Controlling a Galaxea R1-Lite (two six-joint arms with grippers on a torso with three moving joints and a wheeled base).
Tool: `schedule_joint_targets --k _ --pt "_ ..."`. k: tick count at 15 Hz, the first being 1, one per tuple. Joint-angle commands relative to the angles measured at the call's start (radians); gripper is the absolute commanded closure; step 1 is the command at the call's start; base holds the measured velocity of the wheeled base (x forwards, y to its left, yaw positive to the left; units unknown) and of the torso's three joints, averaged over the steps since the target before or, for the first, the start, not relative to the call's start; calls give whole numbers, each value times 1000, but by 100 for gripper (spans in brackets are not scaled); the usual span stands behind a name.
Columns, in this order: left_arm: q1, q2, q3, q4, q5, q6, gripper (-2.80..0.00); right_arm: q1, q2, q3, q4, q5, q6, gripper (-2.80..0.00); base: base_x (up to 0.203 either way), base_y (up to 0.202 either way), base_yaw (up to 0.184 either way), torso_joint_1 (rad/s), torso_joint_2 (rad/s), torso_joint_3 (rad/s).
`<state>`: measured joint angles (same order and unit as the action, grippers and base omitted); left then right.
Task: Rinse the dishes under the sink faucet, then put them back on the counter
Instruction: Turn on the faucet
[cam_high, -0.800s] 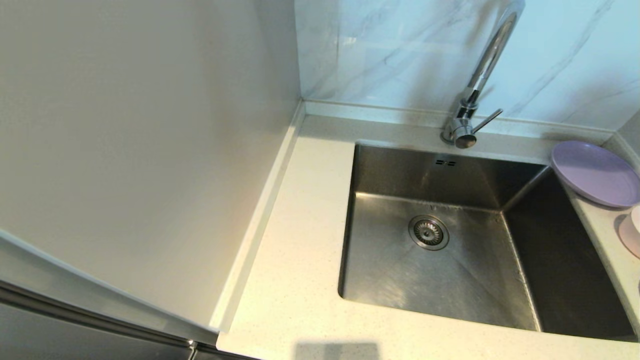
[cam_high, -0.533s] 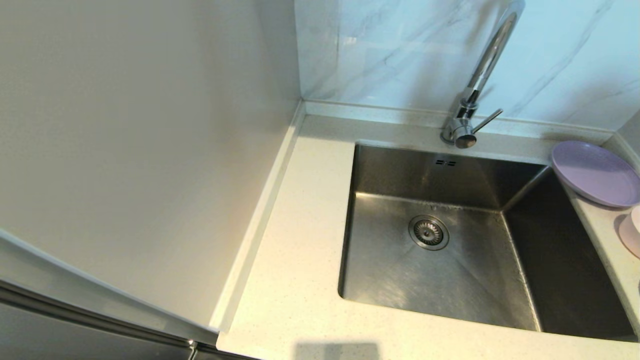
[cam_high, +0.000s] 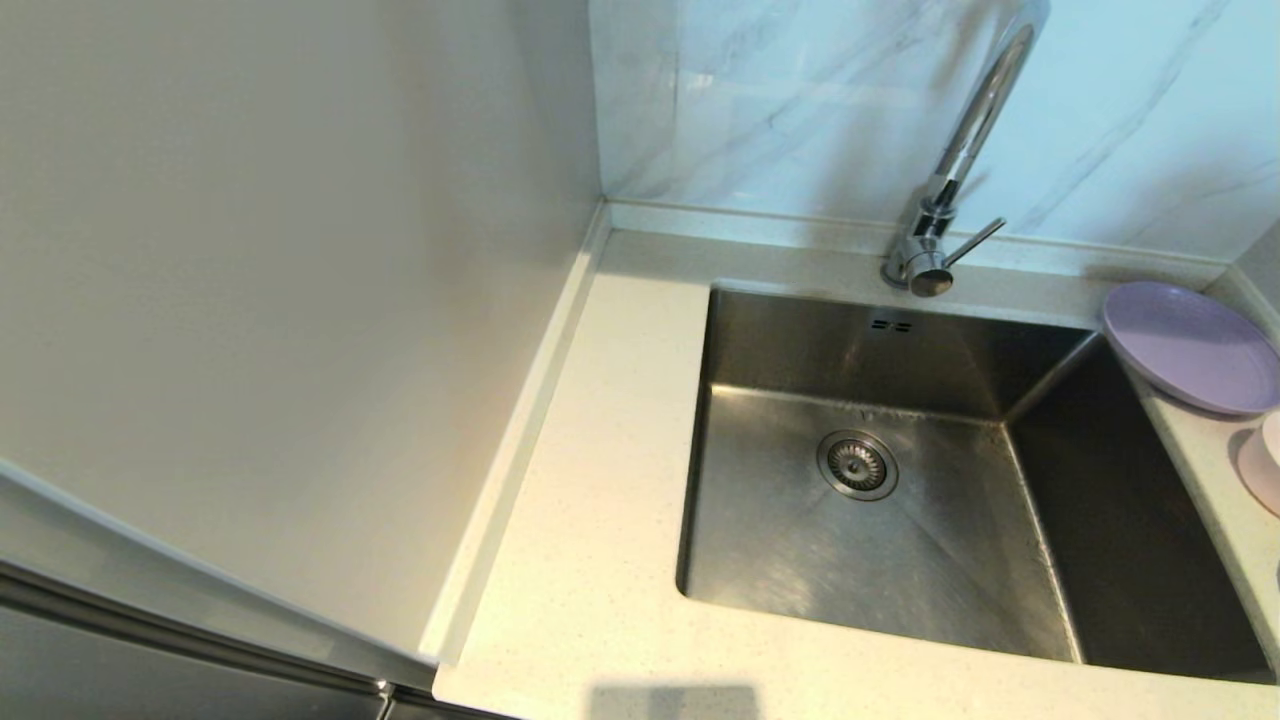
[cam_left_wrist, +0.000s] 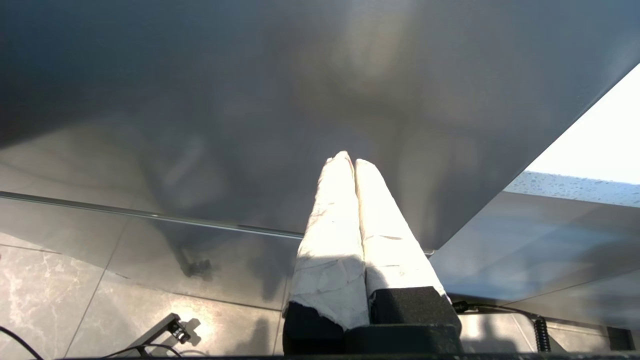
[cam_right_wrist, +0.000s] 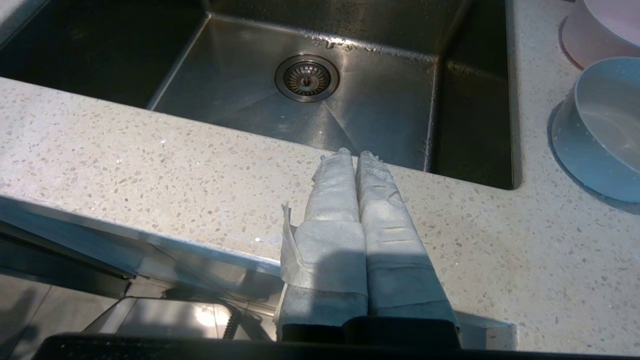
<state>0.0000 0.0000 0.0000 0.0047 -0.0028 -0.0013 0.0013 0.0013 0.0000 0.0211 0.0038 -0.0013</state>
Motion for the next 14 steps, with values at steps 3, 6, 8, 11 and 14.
schedule_joint_targets --k 3,6,8,11,14 --pt "0 0 0 0 -1 0 0 0 1 9 0 1 0 0 0 0 0 0 0 0" --pt "0 0 0 0 0 0 0 0 2 9 0 1 0 0 0 0 0 0 0 0" --pt "0 0 0 0 0 0 0 0 0 9 0 1 0 0 0 0 0 0 0 0" --pt "0 0 0 0 0 0 0 0 0 9 0 1 0 0 0 0 0 0 0 0" --pt "0 0 0 0 0 0 0 0 0 9 0 1 0 0 0 0 0 0 0 0"
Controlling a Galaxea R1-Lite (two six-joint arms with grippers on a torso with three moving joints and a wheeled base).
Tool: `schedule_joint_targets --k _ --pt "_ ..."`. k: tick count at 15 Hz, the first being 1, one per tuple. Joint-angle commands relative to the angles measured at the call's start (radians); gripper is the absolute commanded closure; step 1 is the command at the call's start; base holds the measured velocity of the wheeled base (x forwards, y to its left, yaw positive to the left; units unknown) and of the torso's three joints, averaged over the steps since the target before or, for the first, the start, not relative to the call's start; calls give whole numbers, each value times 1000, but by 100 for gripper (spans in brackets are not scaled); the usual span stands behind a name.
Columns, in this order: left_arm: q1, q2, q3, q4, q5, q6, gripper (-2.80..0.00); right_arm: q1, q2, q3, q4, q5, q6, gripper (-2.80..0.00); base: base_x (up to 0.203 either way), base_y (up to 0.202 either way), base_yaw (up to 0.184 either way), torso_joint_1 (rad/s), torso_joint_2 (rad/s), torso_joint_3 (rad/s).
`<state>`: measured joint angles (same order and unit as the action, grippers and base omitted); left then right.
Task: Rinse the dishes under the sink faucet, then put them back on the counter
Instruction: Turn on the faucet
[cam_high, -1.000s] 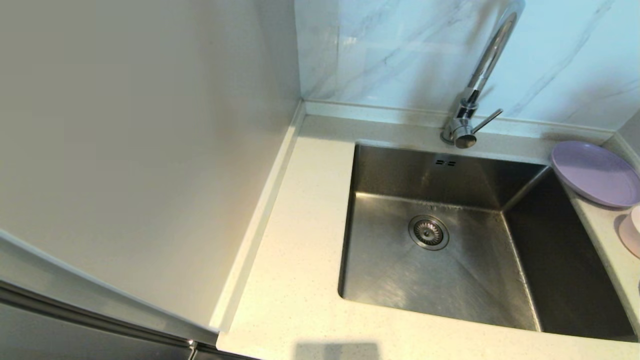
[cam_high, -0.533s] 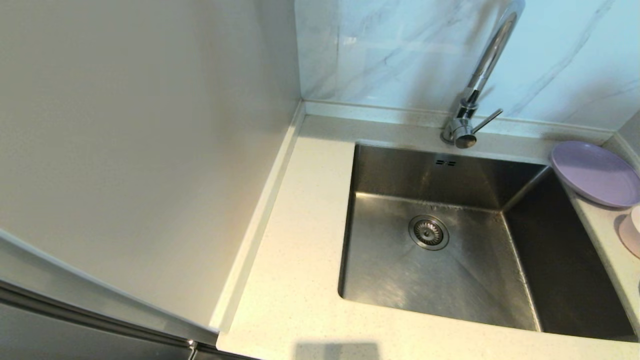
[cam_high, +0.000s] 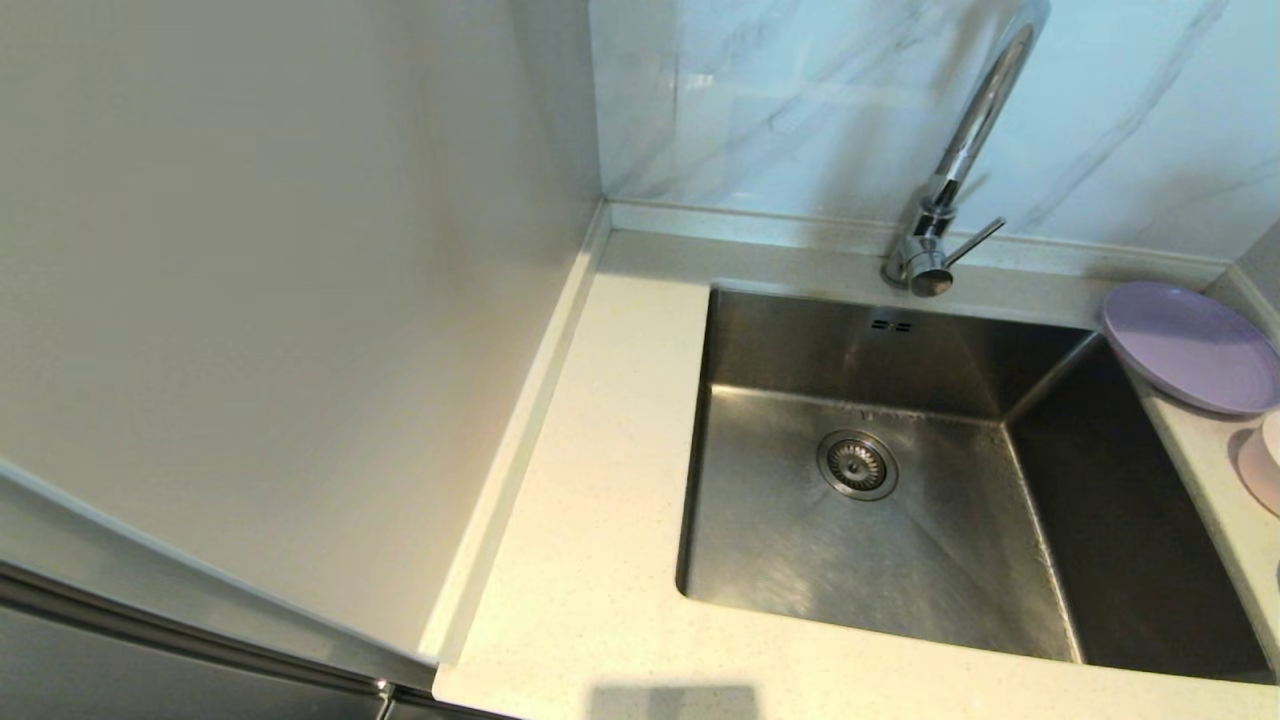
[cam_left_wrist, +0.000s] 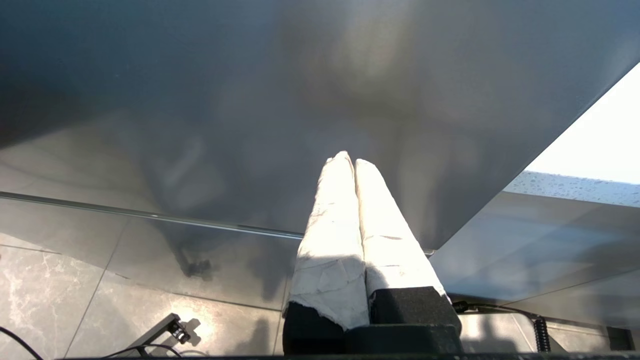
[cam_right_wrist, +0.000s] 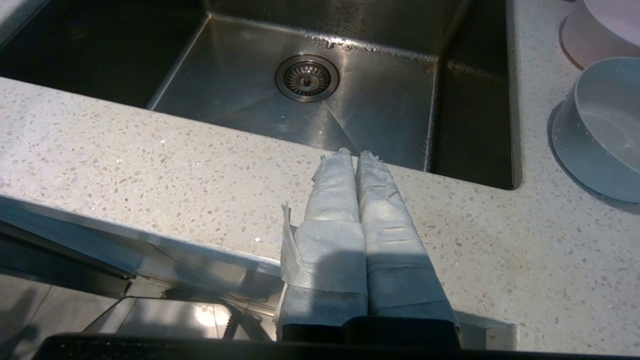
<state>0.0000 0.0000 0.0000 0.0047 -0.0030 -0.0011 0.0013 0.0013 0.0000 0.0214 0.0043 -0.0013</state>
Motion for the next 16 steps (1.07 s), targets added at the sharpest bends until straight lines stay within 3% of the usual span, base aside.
schedule_joint_targets --k 1,16 --pt "0 0 0 0 0 0 0 0 0 9 0 0 0 0 0 0 0 0 0 0" --pt "0 0 0 0 0 0 0 0 0 9 0 0 0 0 0 0 0 0 0 0"
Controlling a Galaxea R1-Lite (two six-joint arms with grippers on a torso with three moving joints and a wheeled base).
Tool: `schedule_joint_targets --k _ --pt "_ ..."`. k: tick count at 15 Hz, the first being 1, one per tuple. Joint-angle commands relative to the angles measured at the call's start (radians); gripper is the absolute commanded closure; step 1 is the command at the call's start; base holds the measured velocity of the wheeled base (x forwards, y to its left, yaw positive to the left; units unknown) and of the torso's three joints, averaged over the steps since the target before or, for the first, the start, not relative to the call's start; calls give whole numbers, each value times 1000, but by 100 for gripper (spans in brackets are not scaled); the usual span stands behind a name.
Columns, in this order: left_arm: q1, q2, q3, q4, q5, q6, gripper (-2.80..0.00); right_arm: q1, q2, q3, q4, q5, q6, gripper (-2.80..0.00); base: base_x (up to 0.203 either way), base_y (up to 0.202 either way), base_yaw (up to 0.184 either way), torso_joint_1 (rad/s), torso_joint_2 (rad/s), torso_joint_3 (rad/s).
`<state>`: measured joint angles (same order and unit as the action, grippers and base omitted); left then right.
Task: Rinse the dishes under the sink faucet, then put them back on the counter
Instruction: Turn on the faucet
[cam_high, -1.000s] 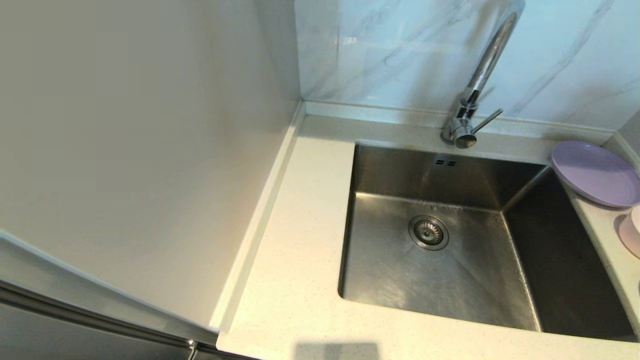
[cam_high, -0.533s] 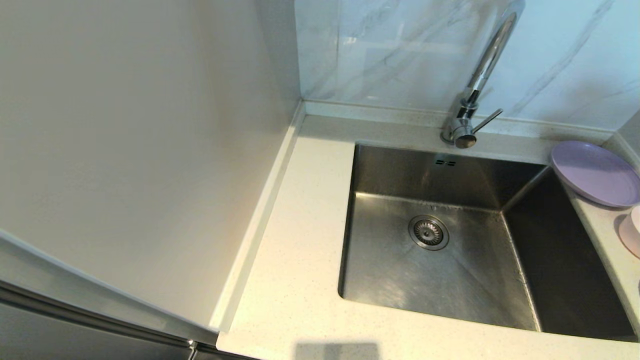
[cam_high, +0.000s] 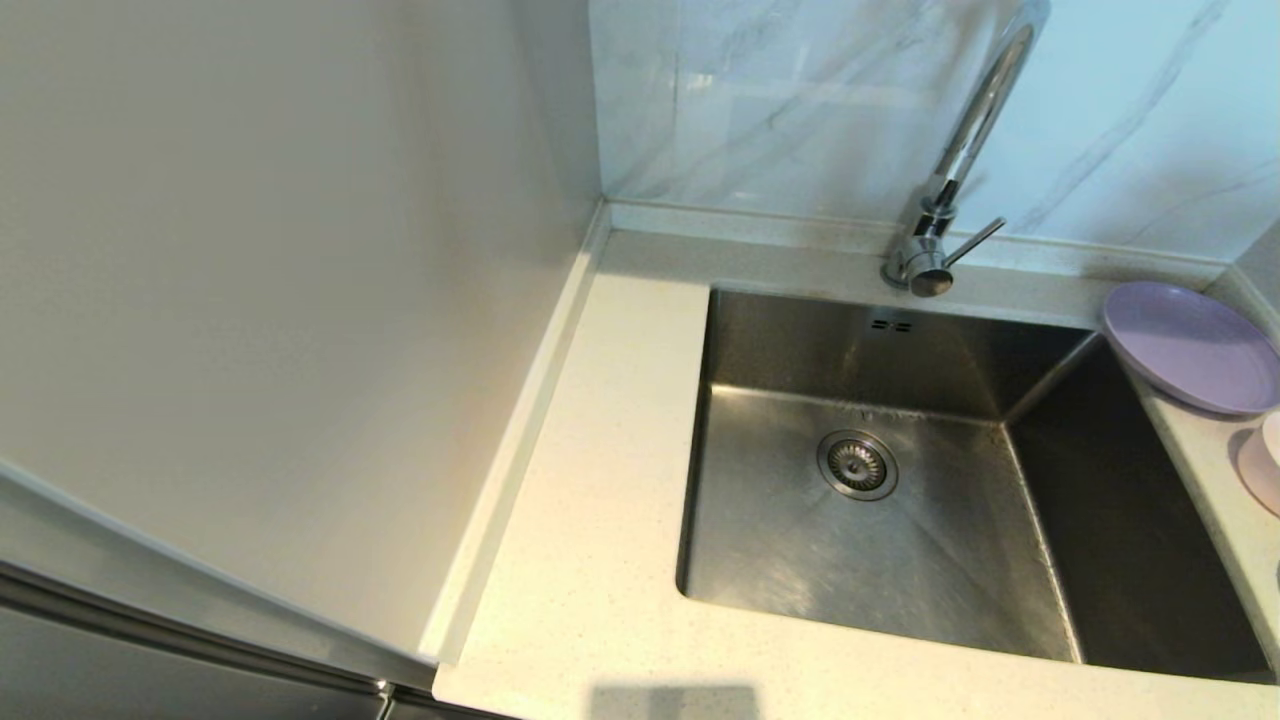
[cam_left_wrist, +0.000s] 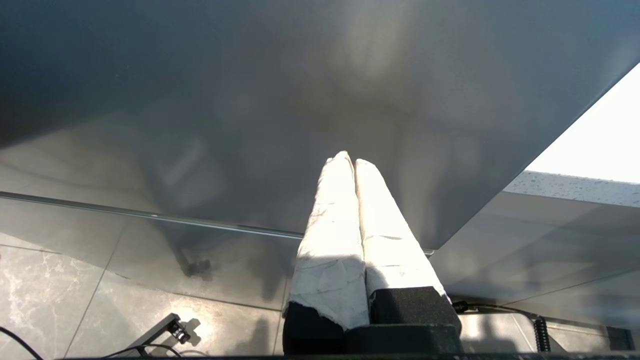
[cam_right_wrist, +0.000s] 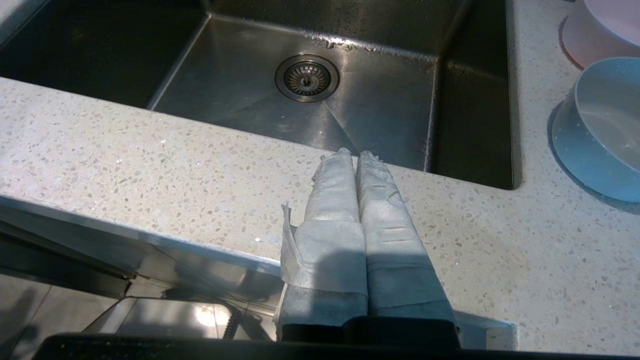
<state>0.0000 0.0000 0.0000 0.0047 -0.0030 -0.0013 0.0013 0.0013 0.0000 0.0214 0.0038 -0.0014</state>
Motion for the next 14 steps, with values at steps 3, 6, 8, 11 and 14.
schedule_joint_targets --k 3,6,8,11,14 --pt "0 0 0 0 0 0 0 0 0 9 0 1 0 0 0 0 0 0 0 0" --pt "0 0 0 0 0 0 0 0 0 9 0 1 0 0 0 0 0 0 0 0" --pt "0 0 0 0 0 0 0 0 0 9 0 1 0 0 0 0 0 0 0 0" --pt "0 0 0 0 0 0 0 0 0 9 0 1 0 0 0 0 0 0 0 0" --pt "0 0 0 0 -1 0 0 0 0 9 0 1 0 0 0 0 0 0 0 0"
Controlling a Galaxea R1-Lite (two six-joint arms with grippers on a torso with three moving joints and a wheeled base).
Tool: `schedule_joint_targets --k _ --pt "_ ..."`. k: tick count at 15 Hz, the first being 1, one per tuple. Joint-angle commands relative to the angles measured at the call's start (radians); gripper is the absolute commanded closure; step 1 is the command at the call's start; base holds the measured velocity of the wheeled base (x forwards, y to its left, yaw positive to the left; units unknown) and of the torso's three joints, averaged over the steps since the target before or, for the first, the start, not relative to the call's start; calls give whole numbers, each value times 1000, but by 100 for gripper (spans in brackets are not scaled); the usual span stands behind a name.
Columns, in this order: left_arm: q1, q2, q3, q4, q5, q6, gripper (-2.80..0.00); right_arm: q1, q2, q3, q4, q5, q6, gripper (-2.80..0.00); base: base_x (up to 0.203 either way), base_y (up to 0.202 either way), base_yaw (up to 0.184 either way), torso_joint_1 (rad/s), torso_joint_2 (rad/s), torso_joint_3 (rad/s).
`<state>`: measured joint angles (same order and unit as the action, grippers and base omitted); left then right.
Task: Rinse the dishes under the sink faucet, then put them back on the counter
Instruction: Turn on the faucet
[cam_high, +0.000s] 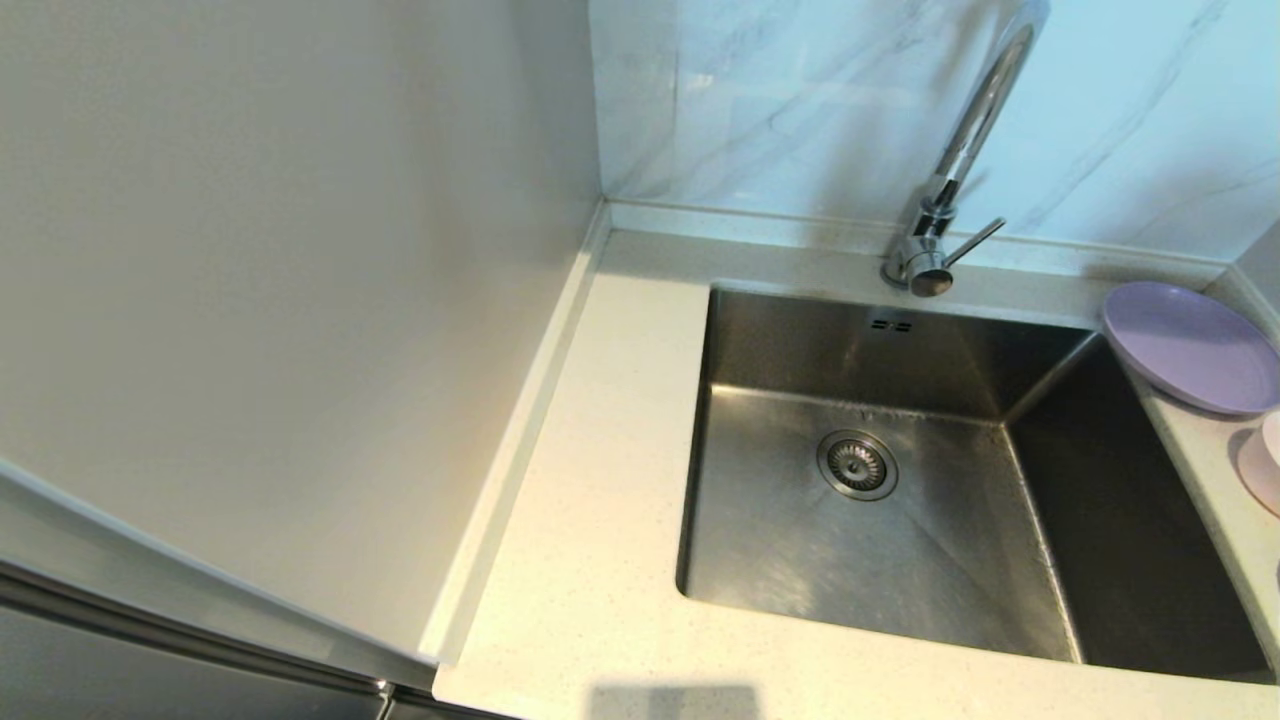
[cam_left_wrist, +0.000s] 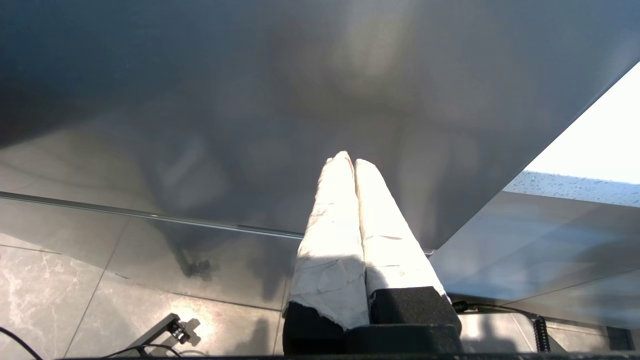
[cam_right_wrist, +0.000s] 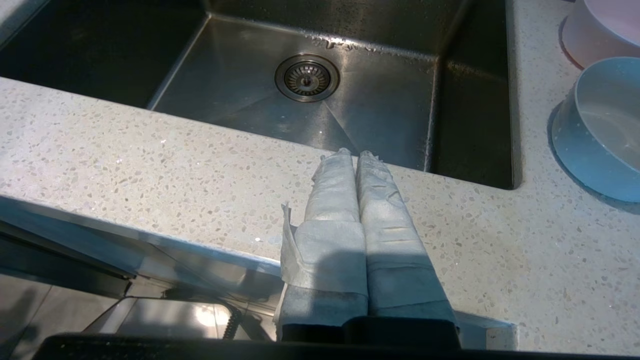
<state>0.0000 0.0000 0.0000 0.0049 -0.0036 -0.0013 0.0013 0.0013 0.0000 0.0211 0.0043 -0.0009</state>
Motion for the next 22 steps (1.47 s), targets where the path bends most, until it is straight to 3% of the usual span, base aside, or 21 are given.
schedule_joint_targets --k 1,22 --pt "0 0 0 0 1 0 0 0 0 9 0 0 -1 0 0 0 0 0 0 0" --pt "0 0 0 0 1 0 0 0 0 9 2 0 -1 0 0 0 0 0 0 0"
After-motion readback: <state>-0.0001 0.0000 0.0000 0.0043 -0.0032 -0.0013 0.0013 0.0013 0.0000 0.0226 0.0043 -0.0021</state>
